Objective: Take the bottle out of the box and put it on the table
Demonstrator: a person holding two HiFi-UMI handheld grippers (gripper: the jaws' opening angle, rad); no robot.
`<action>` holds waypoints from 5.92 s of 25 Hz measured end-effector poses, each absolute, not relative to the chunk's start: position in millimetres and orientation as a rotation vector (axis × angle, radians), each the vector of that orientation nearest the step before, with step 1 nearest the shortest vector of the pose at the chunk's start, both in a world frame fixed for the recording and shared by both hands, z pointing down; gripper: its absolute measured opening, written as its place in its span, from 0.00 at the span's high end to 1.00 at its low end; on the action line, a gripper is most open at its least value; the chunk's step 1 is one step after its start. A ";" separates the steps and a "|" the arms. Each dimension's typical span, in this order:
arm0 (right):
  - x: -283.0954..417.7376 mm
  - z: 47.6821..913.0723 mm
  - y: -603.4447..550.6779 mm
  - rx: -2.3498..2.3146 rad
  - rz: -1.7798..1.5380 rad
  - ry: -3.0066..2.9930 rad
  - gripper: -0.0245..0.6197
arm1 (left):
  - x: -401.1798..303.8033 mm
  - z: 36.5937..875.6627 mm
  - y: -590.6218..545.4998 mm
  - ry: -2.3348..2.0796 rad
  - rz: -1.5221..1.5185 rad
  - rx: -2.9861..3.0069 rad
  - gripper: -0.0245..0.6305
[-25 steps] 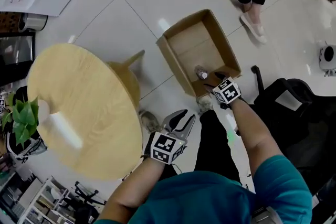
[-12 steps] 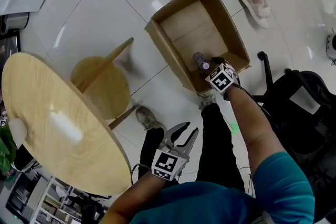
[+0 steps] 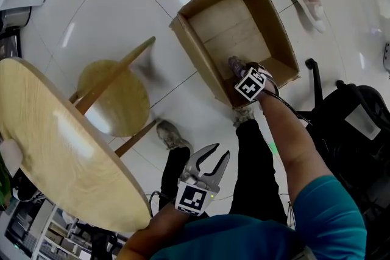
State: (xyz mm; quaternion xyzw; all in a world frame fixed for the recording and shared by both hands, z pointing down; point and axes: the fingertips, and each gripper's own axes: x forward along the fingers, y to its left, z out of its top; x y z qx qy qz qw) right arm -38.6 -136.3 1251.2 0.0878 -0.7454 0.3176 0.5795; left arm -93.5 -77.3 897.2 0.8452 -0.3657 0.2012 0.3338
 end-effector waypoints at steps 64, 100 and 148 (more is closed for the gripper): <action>-67.6 409.3 2.5 -0.380 -0.091 -1.901 0.48 | -174.4 189.8 117.2 -2.095 0.296 2.152 0.81; -449.2 265.5 341.4 -0.445 -0.334 -1.619 0.48 | -531.9 127.7 549.4 -2.296 -0.005 1.995 0.87; -91.0 68.6 521.6 -0.332 0.182 -3.016 0.96 | -235.7 87.1 594.4 -2.101 -0.054 2.325 0.90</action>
